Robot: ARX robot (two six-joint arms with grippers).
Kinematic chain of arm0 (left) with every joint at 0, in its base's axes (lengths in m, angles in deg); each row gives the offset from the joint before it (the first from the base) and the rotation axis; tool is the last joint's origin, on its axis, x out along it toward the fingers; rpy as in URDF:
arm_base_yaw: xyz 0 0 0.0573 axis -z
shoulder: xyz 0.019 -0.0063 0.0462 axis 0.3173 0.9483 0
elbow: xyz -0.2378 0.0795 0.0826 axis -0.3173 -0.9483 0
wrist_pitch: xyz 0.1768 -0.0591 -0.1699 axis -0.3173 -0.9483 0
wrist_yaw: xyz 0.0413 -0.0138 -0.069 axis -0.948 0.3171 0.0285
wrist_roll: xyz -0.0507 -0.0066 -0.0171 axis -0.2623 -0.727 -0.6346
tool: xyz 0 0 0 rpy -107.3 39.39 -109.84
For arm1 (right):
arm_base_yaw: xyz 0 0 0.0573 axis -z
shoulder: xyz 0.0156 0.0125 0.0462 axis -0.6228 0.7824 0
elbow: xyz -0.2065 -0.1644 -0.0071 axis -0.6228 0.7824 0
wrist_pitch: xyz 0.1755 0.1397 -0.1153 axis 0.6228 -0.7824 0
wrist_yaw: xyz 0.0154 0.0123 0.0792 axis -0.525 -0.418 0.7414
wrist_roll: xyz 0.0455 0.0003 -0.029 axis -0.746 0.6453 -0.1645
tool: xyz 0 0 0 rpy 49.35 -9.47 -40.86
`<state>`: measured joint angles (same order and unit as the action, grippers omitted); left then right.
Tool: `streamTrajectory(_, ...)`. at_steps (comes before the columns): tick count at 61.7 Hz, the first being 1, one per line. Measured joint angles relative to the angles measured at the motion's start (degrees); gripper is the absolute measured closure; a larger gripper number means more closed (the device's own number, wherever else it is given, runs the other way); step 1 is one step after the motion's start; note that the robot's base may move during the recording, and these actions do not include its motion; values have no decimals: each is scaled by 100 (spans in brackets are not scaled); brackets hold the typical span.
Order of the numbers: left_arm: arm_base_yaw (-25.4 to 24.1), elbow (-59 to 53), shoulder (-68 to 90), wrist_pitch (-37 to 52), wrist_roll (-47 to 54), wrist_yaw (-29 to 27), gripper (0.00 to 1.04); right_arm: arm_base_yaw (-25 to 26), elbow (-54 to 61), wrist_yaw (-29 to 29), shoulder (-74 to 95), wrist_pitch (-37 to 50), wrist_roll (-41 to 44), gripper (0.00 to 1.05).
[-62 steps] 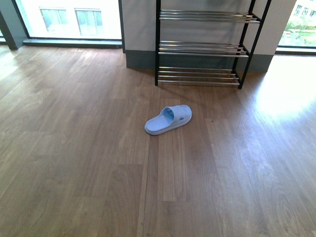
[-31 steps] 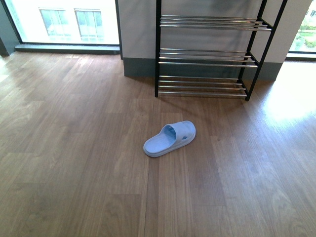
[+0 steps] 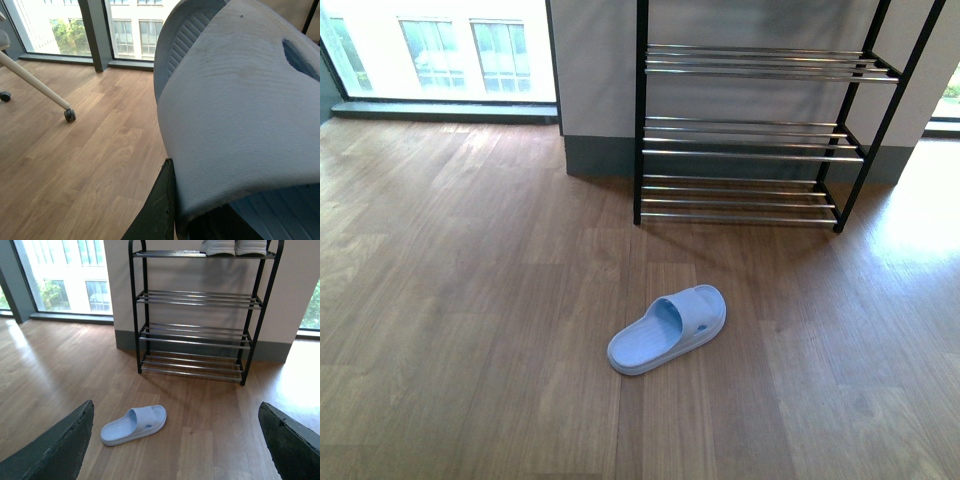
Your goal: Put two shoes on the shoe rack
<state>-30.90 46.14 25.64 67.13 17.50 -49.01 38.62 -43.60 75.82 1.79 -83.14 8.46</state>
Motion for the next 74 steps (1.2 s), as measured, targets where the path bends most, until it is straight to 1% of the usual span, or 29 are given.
streamTrajectory(53,0,0,4,0,0,4,102,0,0,0,0,0,0,9)
streamTrajectory(55,0,0,4,0,0,4,102,-98,-15,-280,55,-96,-85,9)
streamTrajectory(57,0,0,4,0,2,4,102,-293,-42,-896,129,-254,-186,9)
streamTrajectory(58,0,0,4,0,0,4,102,-350,-44,-1069,157,-286,-208,9)
streamTrajectory(60,0,0,4,0,2,4,102,-505,-37,-1611,260,-326,-286,9)
streamTrajectory(61,0,0,4,0,0,2,102,-514,-33,-1670,293,-317,-315,9)
streamTrajectory(63,0,0,4,0,2,4,102,-525,-31,-1834,407,-212,-321,9)
streamTrajectory(64,0,0,4,0,2,4,102,-555,-31,-1963,514,-61,-310,9)
streamTrajectory(66,0,0,4,0,0,4,102,-573,-31,-2028,734,256,-240,9)
streamTrajectory(69,0,0,4,0,2,2,102,-529,-37,-1965,1187,785,-116,9)
streamTrajectory(71,0,0,4,0,2,4,102,-461,-63,-1832,1644,1241,-24,9)
streamTrajectory(73,0,0,4,0,0,4,102,-337,-149,-1613,2387,1893,63,9)
streamTrajectory(74,0,0,4,0,0,4,102,-295,-177,-1572,2588,2059,85,9)
